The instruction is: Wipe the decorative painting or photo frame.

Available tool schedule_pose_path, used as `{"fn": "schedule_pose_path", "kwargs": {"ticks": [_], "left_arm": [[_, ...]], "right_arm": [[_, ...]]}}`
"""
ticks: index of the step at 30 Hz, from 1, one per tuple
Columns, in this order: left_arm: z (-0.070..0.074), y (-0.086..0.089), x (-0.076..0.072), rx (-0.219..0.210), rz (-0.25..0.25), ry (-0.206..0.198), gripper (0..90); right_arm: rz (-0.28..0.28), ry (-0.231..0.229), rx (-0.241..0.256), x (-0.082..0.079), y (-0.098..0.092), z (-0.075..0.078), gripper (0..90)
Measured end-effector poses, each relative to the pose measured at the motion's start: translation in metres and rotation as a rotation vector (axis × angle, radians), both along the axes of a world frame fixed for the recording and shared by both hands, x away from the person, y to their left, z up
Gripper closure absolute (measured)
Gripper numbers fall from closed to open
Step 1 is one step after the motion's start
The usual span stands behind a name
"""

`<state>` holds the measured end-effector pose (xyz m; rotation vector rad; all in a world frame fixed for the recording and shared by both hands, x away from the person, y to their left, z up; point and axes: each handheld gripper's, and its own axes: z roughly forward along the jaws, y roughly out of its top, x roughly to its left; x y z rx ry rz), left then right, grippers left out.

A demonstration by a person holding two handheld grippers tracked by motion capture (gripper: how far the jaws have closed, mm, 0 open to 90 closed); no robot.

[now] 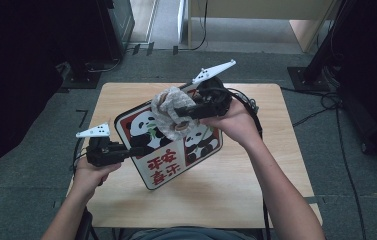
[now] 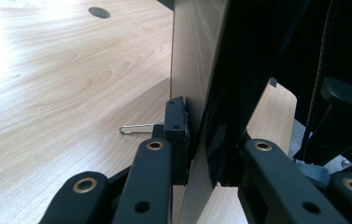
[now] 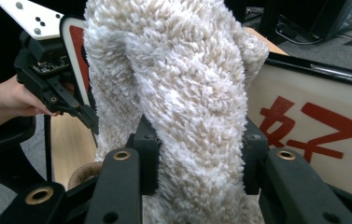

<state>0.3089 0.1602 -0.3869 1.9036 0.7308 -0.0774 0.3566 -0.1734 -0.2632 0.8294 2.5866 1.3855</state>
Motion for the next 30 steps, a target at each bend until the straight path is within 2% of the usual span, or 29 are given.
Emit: {"fn": "schedule_pose_path", "kwargs": {"ticks": [13,14,30], "left_arm": [[0.0,0.0,0.0,-0.003,-0.003,0.001,79.0],[0.0,0.0,0.0,-0.004,-0.003,0.002,78.9],[0.0,0.0,0.0,-0.004,-0.003,0.004,78.8]], "right_arm": [[0.002,0.027,-0.003,-0.001,-0.001,-0.015,61.9],[0.008,0.017,-0.004,0.0,-0.002,-0.016,61.9],[0.023,0.035,-0.01,-0.003,-0.003,-0.038,61.6]]}}
